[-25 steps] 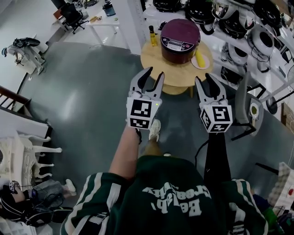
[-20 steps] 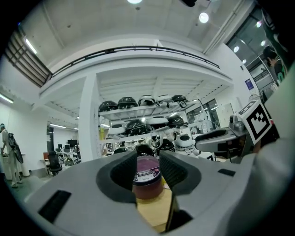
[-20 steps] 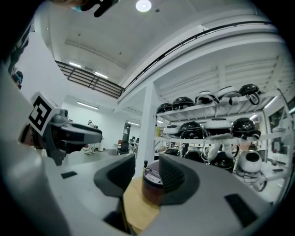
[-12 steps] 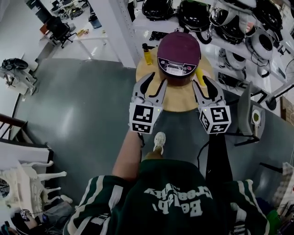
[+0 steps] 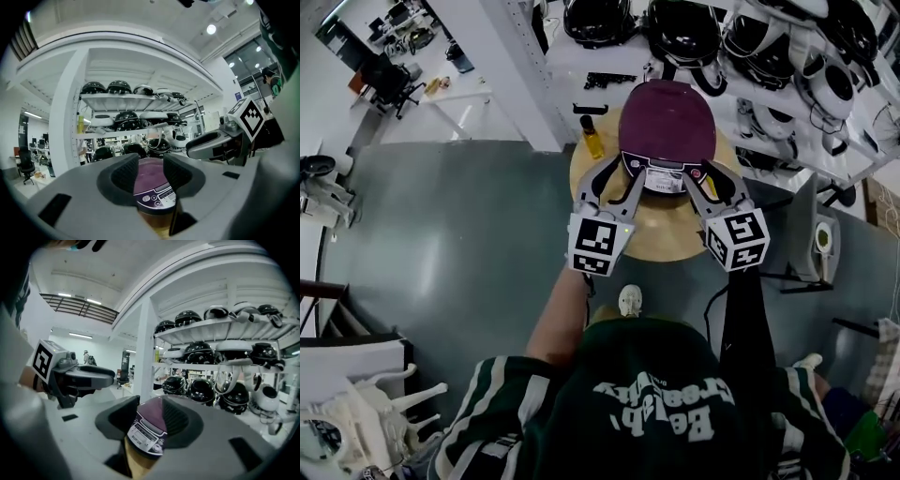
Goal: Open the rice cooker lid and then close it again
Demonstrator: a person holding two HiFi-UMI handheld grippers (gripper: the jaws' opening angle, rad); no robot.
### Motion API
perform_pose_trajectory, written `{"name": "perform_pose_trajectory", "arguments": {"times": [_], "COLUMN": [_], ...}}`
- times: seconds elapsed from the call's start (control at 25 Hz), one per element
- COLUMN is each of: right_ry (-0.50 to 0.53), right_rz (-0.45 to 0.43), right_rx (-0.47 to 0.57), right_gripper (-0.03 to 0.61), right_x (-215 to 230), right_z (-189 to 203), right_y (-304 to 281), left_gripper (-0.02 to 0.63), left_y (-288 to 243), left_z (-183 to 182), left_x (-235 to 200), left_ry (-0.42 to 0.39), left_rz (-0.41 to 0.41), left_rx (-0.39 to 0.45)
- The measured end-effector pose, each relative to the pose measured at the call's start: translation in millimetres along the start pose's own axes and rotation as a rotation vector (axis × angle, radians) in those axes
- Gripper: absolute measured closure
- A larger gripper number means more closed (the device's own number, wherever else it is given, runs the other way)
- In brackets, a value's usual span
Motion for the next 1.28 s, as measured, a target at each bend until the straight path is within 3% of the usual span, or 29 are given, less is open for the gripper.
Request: {"name": "perform_pose_trajectory", "arguments": {"times": [0.6, 0.96, 1.28], "right_ry": [0.014, 0.023, 0.0], "right_rz": [-0.09, -0.088, -0.139], "right_rx": [-0.303, -0.39, -0.463], "right_gripper": [0.396, 0.394, 0.367], "right_x": [-13, -8, -14], "right_z": [60, 81, 96], "right_y": [-63, -80, -85], "left_gripper": [0.463, 0.443, 0.442], "left_y": [-34, -42, -49], "left_z": [33, 40, 42], "left_x": [-37, -38, -43], "left_ry": [0.062, 0.05, 0.08], "left_rz": [0.075, 0.085, 0.068], "left_rx": [0.01, -0.001, 0.008]}}
Point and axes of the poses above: the fingertips, and each gripper's own axes: y backward along the fingers, x to its right, z out of its underside, the point moved 6 cm from there along y, backward along the fingers, and after that the axes turned 10 degrees about x, right-handed, at the moved point
